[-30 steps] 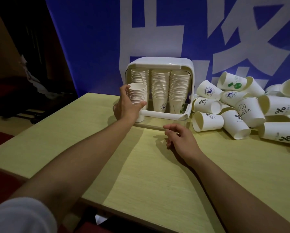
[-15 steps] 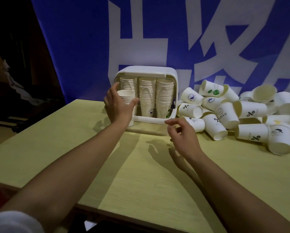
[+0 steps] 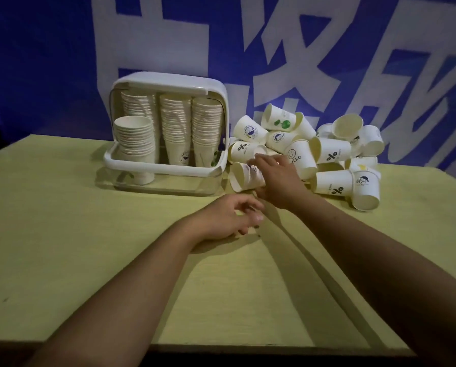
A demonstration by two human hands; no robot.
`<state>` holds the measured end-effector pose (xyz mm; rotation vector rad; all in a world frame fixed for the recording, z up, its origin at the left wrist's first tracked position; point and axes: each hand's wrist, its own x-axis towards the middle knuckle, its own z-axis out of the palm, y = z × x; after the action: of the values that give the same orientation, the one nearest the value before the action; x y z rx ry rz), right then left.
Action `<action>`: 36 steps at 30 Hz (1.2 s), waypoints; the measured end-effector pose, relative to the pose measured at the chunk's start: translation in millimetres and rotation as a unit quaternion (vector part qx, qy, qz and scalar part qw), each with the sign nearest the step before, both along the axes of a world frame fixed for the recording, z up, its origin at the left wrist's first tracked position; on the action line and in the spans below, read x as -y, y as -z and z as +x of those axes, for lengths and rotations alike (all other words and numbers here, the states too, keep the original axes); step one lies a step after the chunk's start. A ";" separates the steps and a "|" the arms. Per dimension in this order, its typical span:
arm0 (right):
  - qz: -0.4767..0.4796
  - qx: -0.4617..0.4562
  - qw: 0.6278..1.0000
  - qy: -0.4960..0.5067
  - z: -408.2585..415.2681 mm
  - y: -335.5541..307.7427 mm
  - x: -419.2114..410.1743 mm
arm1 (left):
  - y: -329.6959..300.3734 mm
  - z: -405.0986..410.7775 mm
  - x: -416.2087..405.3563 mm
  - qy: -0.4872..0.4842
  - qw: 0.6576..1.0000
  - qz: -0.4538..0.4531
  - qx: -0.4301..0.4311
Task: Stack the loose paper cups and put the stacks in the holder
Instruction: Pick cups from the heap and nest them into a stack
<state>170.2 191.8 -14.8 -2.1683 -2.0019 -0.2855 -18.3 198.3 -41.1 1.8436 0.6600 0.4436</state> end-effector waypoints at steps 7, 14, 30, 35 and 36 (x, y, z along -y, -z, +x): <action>-0.014 0.036 0.998 -0.055 -5.2 0.5 -21.6 | -3.2 -10.9 -11.1 -0.103 0.992 -0.019 0.074; 0.137 -0.278 0.949 -0.050 -5.1 4.2 4.8 | -3.9 -11.3 -11.1 -0.120 0.989 -0.018 0.078; 0.326 -0.341 0.881 0.013 6.6 21.0 43.0 | 15.4 16.3 1.4 -0.175 0.959 0.093 0.202; 0.210 -0.254 0.940 0.087 29.3 33.3 40.0 | 18.2 21.9 6.7 -0.171 0.965 0.096 0.176; 0.178 -0.239 0.950 0.095 29.5 36.3 38.3 | 18.1 22.4 6.8 -0.175 0.964 0.092 0.177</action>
<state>199.7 153.4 -51.1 -1.9629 -1.3657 -0.1160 4.1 191.4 -59.2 1.7578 0.7144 1.0713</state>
